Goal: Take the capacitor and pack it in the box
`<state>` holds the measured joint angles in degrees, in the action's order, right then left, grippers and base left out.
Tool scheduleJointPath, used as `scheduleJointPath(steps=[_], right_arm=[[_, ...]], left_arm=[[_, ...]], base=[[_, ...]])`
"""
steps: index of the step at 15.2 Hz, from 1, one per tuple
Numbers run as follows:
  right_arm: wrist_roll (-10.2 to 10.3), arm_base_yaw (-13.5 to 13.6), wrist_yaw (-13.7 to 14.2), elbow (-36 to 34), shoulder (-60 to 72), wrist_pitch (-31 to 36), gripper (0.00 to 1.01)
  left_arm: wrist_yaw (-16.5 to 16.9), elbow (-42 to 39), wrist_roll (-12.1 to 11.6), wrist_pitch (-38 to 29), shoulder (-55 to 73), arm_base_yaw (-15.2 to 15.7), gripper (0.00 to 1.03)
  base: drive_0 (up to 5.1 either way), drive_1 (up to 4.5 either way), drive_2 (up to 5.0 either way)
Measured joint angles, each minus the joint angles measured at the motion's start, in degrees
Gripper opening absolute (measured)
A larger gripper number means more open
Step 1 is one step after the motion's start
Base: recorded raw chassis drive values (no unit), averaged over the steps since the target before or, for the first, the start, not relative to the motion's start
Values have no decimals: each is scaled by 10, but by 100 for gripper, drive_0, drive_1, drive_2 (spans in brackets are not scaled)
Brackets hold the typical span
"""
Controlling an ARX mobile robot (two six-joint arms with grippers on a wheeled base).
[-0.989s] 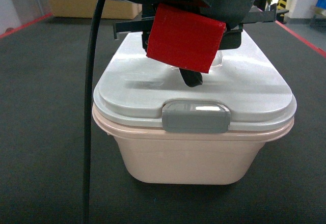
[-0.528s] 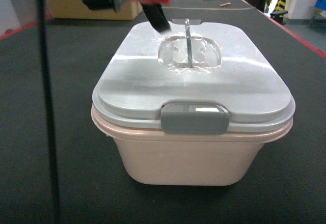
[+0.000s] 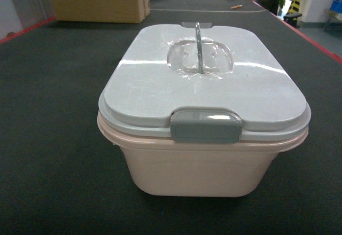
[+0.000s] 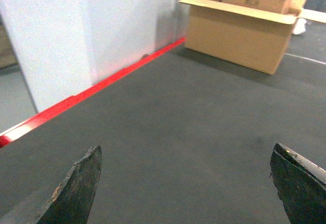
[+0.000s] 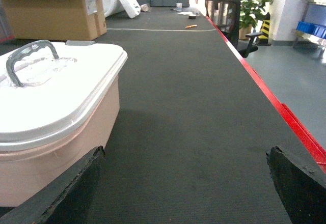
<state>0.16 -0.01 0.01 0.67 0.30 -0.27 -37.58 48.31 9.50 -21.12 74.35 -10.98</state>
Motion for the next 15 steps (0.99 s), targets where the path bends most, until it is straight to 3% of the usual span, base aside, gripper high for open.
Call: scheduleJointPath(steps=[3, 7, 8, 9, 11, 15], right_arm=[[0, 0, 0, 0, 0, 0, 98], [0, 0, 0, 0, 0, 0, 98], [0, 0, 0, 0, 0, 0, 98], [0, 0, 0, 0, 0, 0, 98], [0, 0, 0, 0, 0, 0, 98], [0, 0, 0, 0, 0, 0, 98]], left_arm=[[3, -150, -4, 11, -122, 29, 98], [5, -158, 6, 9, -126, 30, 98], [87, -176, -12, -55, -129, 49, 92], [211, -215, -46, -113, -154, 73, 79], [355, -285, -75, -137, -199, 107, 56], [376, -365, -85, -142, -271, 110, 8]], base=[[0, 0, 0], [0, 0, 0], [0, 0, 0], [0, 0, 0], [0, 0, 0], [0, 0, 0]])
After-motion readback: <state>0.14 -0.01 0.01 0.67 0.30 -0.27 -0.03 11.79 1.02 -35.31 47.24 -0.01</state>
